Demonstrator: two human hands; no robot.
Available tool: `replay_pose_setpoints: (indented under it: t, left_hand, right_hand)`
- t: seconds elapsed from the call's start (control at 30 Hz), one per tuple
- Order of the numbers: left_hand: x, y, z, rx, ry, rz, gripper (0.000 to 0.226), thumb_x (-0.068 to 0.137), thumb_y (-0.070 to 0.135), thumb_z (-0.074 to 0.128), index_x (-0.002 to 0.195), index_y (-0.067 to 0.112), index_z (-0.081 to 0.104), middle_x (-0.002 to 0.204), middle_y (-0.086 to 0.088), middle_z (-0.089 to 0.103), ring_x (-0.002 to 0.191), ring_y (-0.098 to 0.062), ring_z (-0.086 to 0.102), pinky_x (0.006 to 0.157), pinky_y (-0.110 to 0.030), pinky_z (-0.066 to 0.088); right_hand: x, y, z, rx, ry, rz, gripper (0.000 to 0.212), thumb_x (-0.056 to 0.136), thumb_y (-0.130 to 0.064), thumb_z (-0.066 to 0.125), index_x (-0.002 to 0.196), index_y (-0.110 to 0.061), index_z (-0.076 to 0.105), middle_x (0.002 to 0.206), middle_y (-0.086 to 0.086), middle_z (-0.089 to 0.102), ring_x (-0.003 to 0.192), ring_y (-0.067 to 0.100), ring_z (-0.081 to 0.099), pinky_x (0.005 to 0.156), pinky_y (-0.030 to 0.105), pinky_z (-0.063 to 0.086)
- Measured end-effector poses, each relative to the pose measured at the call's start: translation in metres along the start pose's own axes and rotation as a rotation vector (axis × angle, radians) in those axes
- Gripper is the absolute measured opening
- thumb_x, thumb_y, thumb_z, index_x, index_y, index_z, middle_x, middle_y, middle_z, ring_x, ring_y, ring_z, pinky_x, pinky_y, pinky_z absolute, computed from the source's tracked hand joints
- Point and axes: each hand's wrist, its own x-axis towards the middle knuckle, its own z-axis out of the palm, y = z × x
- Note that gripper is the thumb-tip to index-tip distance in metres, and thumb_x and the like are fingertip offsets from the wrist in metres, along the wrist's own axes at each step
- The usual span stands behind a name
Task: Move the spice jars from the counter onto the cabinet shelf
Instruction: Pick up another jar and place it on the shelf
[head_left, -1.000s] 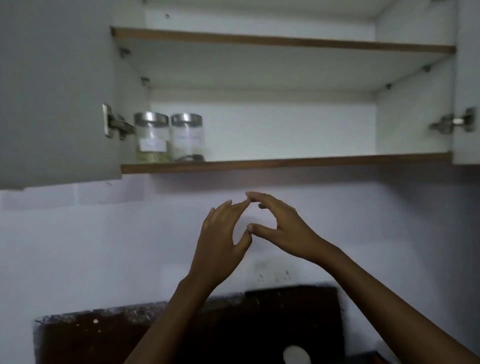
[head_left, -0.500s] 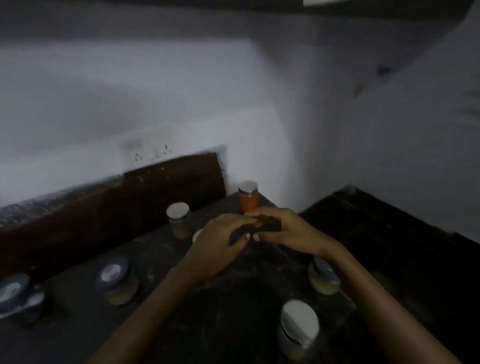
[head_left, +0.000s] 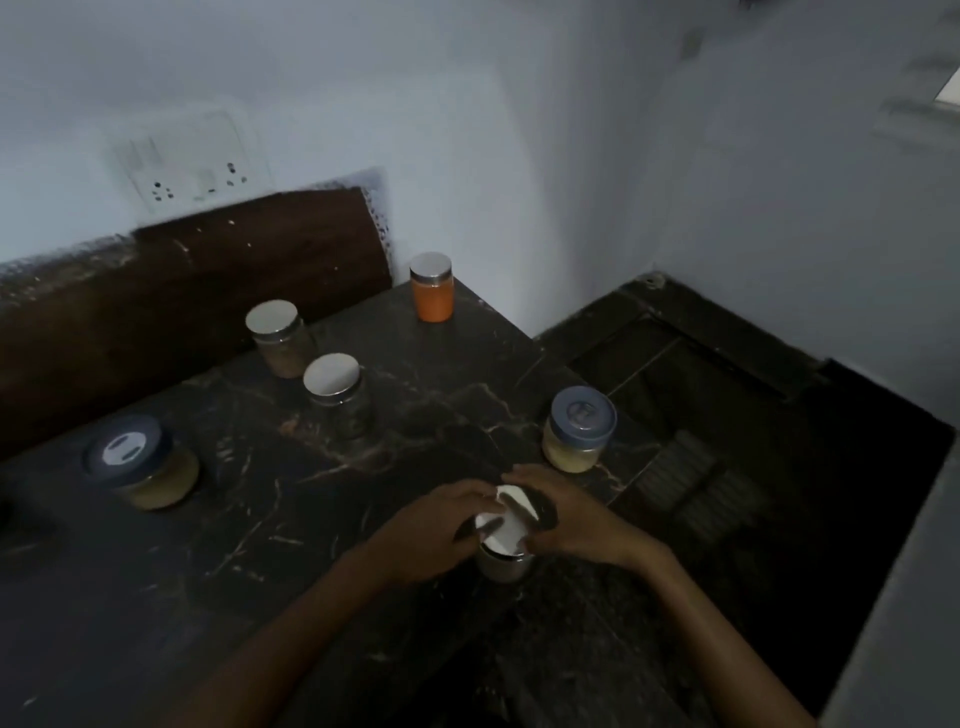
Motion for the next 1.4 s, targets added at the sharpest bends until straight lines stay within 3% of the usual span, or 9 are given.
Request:
replay_pose_setpoints:
  t: [0.13, 0.3, 0.43, 0.67, 0.83, 1.0, 1.1, 1.23, 1.4]
  left_hand:
    - [0.002, 0.002, 0.002, -0.013, -0.018, -0.021, 0.036, 0.096, 0.023, 0.050, 0.132, 0.021, 0.053, 0.145, 0.009, 0.039, 0.130, -0.001, 0.036, 0.105, -0.013, 0.028]
    - [0.003, -0.001, 0.005, 0.004, -0.017, -0.059, 0.038, 0.095, 0.017, 0.051, 0.134, 0.022, 0.051, 0.151, 0.008, 0.030, 0.137, -0.003, 0.028, 0.110, -0.015, 0.024]
    - [-0.001, -0.007, 0.001, 0.058, -0.001, -0.027, 0.059, 0.089, 0.005, 0.055, 0.142, 0.023, 0.038, 0.155, 0.008, 0.016, 0.142, -0.010, 0.018, 0.110, -0.009, 0.011]
    - [-0.024, -0.005, -0.026, -0.060, 0.079, -0.058, 0.125, 0.068, 0.032, 0.077, 0.138, 0.052, -0.024, 0.148, 0.028, -0.031, 0.141, -0.002, -0.006, 0.110, -0.031, 0.018]
    - [-0.050, 0.001, -0.047, -0.137, 0.200, -0.065, 0.134, 0.060, 0.047, 0.081, 0.135, 0.053, -0.030, 0.143, 0.029, -0.038, 0.128, 0.024, -0.021, 0.101, -0.013, 0.016]
    - [-0.088, 0.007, -0.072, -0.226, 0.316, -0.090, 0.129, 0.057, 0.052, 0.082, 0.136, 0.058, -0.020, 0.145, 0.036, -0.026, 0.134, 0.018, -0.008, 0.106, -0.018, 0.019]
    - [-0.115, 0.006, -0.093, -0.244, 0.394, -0.126, 0.130, 0.056, 0.045, 0.086, 0.137, 0.058, -0.015, 0.145, 0.037, -0.015, 0.135, 0.015, 0.003, 0.107, -0.017, 0.025]
    - [-0.145, 0.002, -0.119, -0.213, 0.468, -0.159, 0.132, 0.053, 0.048, 0.085, 0.141, 0.051, -0.013, 0.148, 0.032, -0.007, 0.138, 0.006, 0.012, 0.108, -0.016, 0.030]
    - [-0.172, 0.001, -0.134, -0.150, 0.525, -0.173, 0.127, 0.051, 0.054, 0.083, 0.130, 0.067, -0.016, 0.139, 0.045, -0.010, 0.127, 0.027, 0.002, 0.093, 0.008, 0.021]
  right_hand:
    - [-0.001, 0.019, 0.019, -0.046, -0.003, 0.005, 0.097, 0.067, -0.022, 0.083, 0.143, -0.029, 0.023, 0.149, -0.010, 0.019, 0.137, 0.003, 0.015, 0.107, 0.014, 0.017]
    - [0.005, 0.028, 0.032, 0.110, 0.124, -0.003, 0.094, 0.061, -0.018, 0.086, 0.137, -0.032, 0.032, 0.143, -0.012, 0.036, 0.132, 0.004, 0.035, 0.108, 0.018, 0.031]
    - [0.014, 0.020, 0.019, 0.284, 0.164, -0.016, 0.081, 0.060, -0.014, 0.087, 0.129, -0.020, 0.046, 0.130, -0.006, 0.052, 0.120, 0.006, 0.050, 0.100, 0.027, 0.044]
    - [0.041, -0.037, -0.011, 0.320, 0.144, -0.037, 0.058, 0.067, -0.041, 0.076, 0.120, -0.036, 0.053, 0.118, -0.019, 0.055, 0.107, -0.004, 0.055, 0.083, 0.014, 0.048]
    - [0.058, -0.083, -0.007, 0.318, 0.088, -0.063, 0.044, 0.066, -0.058, 0.062, 0.106, -0.042, 0.056, 0.109, -0.014, 0.058, 0.100, 0.004, 0.059, 0.079, 0.022, 0.050]
    - [0.070, -0.127, 0.006, 0.306, 0.038, -0.121, 0.022, 0.077, -0.046, 0.057, 0.097, -0.037, 0.054, 0.108, -0.004, 0.060, 0.087, 0.002, 0.061, 0.074, 0.018, 0.050]
    - [0.066, -0.150, 0.011, 0.407, -0.032, -0.227, 0.033, 0.085, -0.046, 0.058, 0.115, -0.041, 0.046, 0.117, -0.013, 0.054, 0.099, -0.007, 0.059, 0.079, 0.014, 0.050]
    - [0.058, -0.172, 0.017, 0.339, -0.278, -0.337, 0.087, 0.066, -0.048, 0.073, 0.133, -0.059, 0.019, 0.139, -0.013, 0.041, 0.119, 0.004, 0.053, 0.090, 0.025, 0.051]
    - [0.059, -0.197, 0.034, 0.042, -0.298, -0.463, 0.127, 0.051, -0.047, 0.085, 0.135, -0.062, -0.009, 0.151, -0.029, -0.001, 0.140, 0.004, 0.018, 0.111, 0.037, 0.031]
